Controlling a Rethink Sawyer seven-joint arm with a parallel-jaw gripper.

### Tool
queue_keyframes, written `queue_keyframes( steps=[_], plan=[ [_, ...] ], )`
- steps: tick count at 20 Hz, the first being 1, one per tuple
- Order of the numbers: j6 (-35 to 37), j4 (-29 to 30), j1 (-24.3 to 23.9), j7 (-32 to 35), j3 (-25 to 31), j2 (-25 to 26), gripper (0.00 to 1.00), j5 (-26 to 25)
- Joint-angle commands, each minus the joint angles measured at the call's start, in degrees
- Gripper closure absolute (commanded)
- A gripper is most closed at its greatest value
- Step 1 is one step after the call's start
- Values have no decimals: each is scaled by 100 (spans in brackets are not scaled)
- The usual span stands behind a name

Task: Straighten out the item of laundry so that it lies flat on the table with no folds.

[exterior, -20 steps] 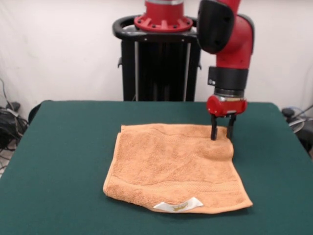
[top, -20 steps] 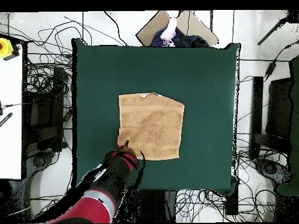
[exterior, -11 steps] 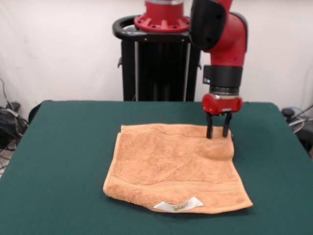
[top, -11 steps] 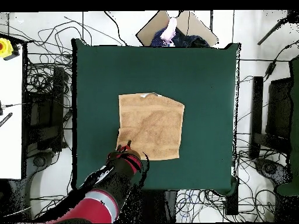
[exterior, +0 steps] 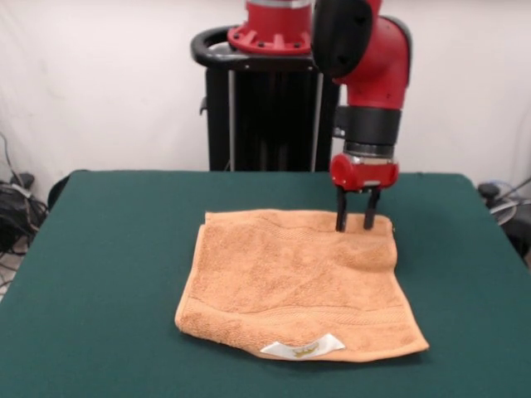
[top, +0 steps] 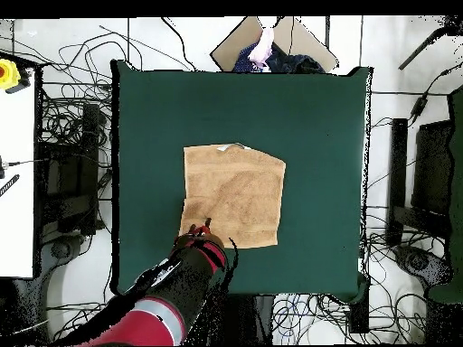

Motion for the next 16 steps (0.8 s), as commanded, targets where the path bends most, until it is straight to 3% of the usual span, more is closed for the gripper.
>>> queue_keyframes(
  steps=[1,8,16],
  plan=[
    [-548,-190,435,412,-493,606,0,656],
    [-744,-344,438,385,-459,1089,0,767],
    [-756,-396,495,369,-473,1177,0,852]
  ],
)
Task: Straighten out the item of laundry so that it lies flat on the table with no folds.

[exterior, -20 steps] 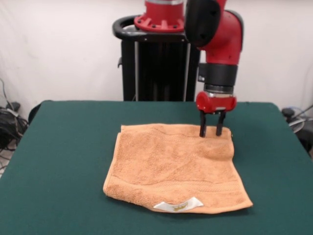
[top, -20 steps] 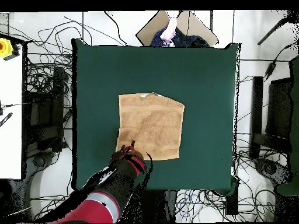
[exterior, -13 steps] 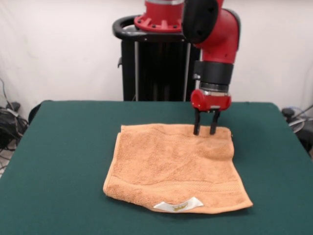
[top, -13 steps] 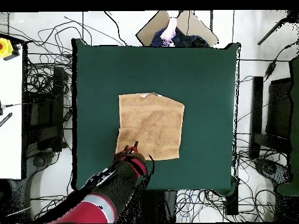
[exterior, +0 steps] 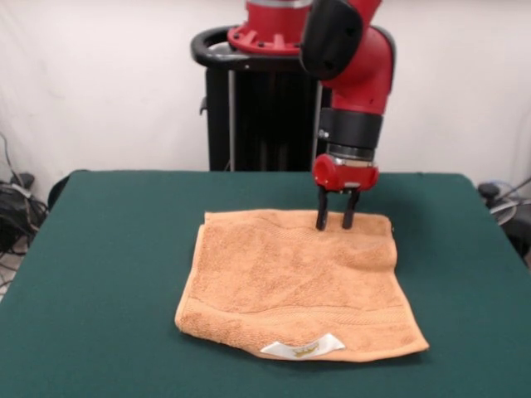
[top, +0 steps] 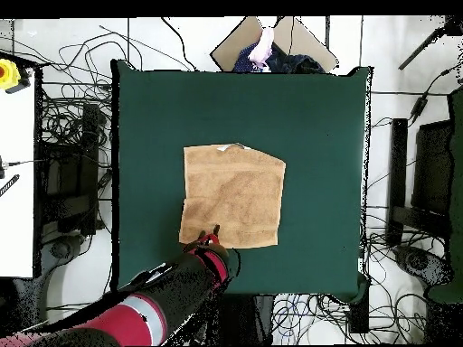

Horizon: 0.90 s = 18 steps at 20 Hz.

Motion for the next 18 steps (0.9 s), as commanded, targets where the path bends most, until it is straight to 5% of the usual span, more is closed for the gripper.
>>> queue_keyframes(
  steps=[1,13,14,18],
  plan=[
    [-61,-393,53,372,204,398,0,434],
    [-209,-380,381,369,-77,470,0,798],
    [-177,-374,381,376,-71,453,100,786],
    [-144,-370,399,399,-85,454,100,814]
  ],
)
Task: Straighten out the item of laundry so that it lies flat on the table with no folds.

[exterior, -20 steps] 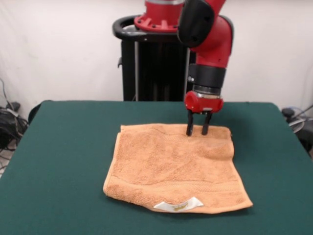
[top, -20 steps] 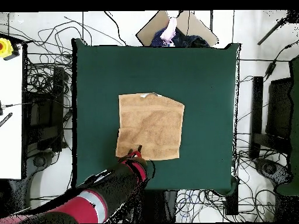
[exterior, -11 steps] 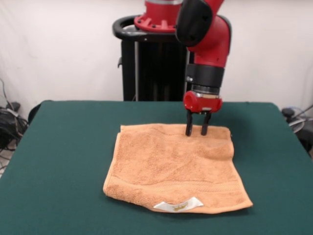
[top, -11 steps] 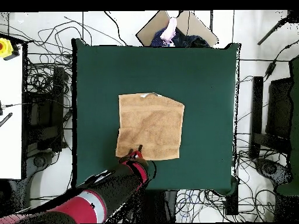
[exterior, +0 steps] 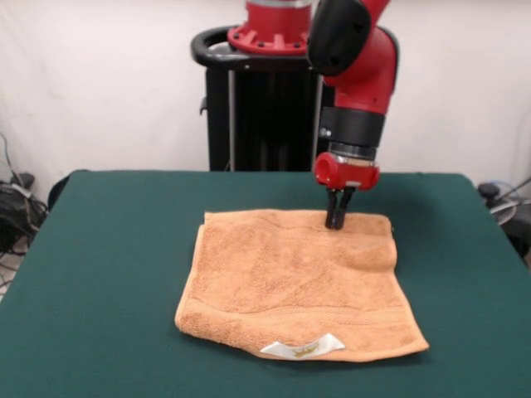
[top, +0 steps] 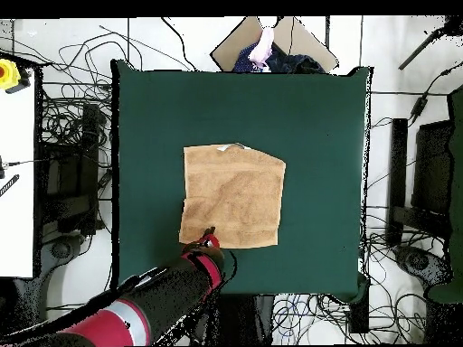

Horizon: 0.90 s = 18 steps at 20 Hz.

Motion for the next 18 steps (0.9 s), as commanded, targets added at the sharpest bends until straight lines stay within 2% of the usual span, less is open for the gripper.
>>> queue_keyframes(
  steps=[1,18],
  plan=[
    [-47,-370,48,399,188,239,100,471],
    [-134,-367,-9,419,161,261,100,487]
  ],
)
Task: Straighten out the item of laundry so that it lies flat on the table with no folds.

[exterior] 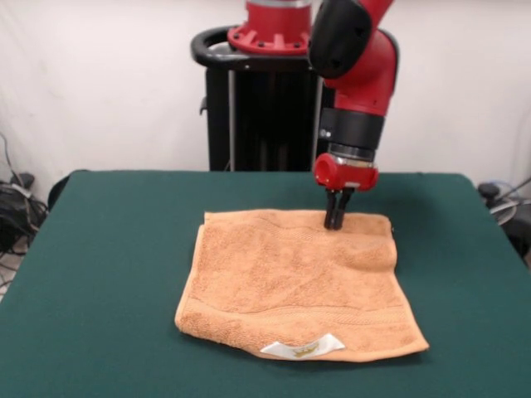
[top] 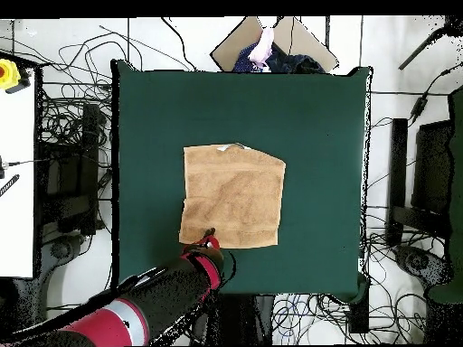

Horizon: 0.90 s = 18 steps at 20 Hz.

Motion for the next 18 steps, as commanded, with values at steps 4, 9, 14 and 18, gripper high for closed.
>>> queue_keyframes(
  steps=[4,9,14,18],
  plan=[
    [-105,-323,-57,435,153,119,100,424],
    [-106,-299,-37,445,90,131,0,461],
    [-42,-312,18,421,52,151,0,458],
    [-95,-301,51,474,53,180,0,532]
  ],
)
